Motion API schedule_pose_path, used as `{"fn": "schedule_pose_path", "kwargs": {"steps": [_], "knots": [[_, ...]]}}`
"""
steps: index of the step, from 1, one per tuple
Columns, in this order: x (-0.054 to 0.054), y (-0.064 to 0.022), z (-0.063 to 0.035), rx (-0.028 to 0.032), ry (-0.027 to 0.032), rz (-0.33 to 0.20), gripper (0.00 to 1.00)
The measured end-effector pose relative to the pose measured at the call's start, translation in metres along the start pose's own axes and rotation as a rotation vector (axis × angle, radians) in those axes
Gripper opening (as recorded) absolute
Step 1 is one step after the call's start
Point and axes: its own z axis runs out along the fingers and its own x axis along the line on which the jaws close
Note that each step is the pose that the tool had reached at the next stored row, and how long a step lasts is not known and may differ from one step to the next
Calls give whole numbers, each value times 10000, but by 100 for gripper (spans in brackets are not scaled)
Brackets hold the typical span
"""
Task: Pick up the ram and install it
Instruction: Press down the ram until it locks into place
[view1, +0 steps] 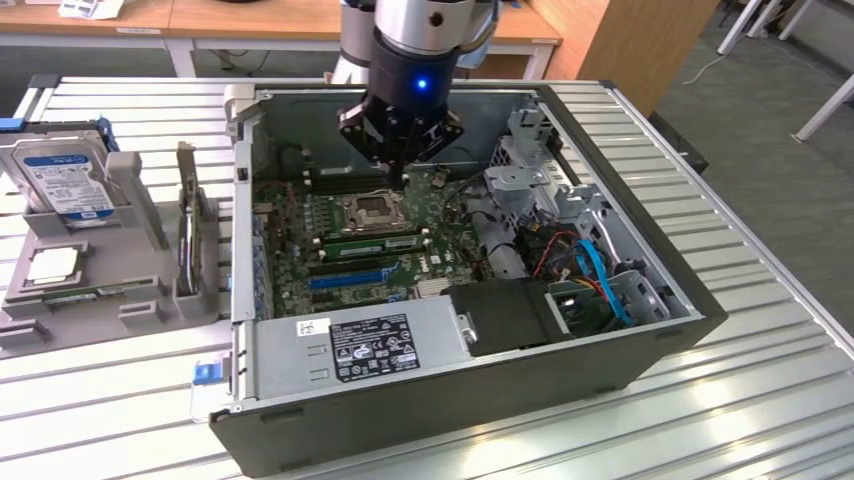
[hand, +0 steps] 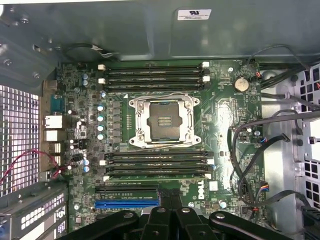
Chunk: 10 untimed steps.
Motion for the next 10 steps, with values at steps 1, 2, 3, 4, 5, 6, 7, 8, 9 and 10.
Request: {"fn": "schedule_pose_path", "kwargs": {"steps": [1, 2, 3, 4, 5, 6, 7, 8, 9, 10], "knots": [[7, 0, 0, 0, -1, 0, 10], [12, 0, 0, 1, -2, 0, 10], [15, -1, 0, 1, -1, 0, 10], [15, -1, 0, 1, -1, -1, 10], [15, -1, 0, 1, 0, -1, 10], [15, -1, 1, 0, -1, -1, 10], [15, -1, 0, 1, -1, -1, 10], [16, -1, 0, 0, 0, 0, 10], [16, -1, 0, 0, -1, 0, 10], [16, -1, 0, 0, -1, 0, 10]]}}
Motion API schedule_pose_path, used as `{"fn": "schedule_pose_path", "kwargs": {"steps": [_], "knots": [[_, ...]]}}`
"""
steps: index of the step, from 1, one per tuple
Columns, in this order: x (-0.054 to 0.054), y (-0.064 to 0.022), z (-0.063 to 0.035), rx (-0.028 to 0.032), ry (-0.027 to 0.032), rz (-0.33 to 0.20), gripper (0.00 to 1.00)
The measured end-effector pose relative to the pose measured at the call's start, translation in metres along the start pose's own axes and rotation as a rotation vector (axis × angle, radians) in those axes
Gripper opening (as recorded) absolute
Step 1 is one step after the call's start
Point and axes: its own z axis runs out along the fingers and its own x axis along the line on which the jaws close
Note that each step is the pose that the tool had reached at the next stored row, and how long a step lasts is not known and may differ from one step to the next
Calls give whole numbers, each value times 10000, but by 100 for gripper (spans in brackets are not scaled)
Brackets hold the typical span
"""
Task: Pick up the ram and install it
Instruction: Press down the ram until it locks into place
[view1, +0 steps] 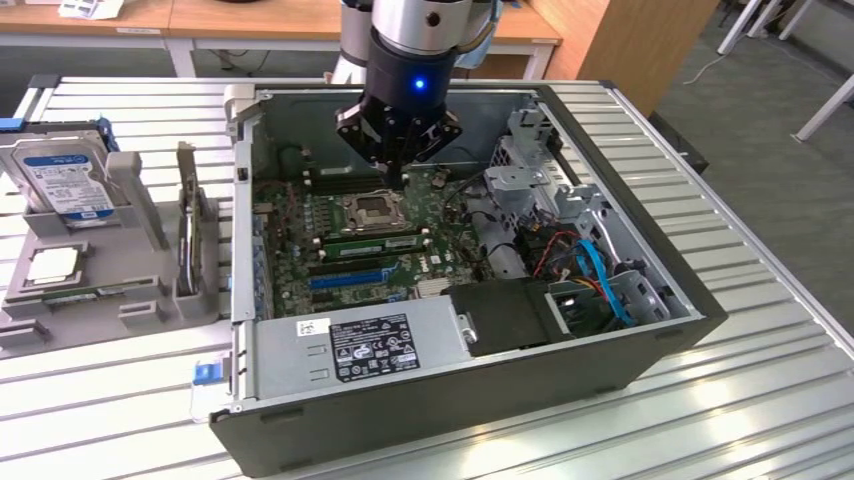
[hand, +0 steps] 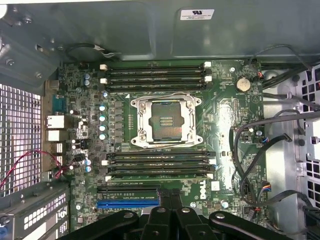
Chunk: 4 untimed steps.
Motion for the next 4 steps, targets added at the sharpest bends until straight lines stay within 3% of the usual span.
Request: {"fn": "schedule_pose_path", "kwargs": {"steps": [4], "knots": [[0, 0, 0, 1, 0, 0, 10]]}}
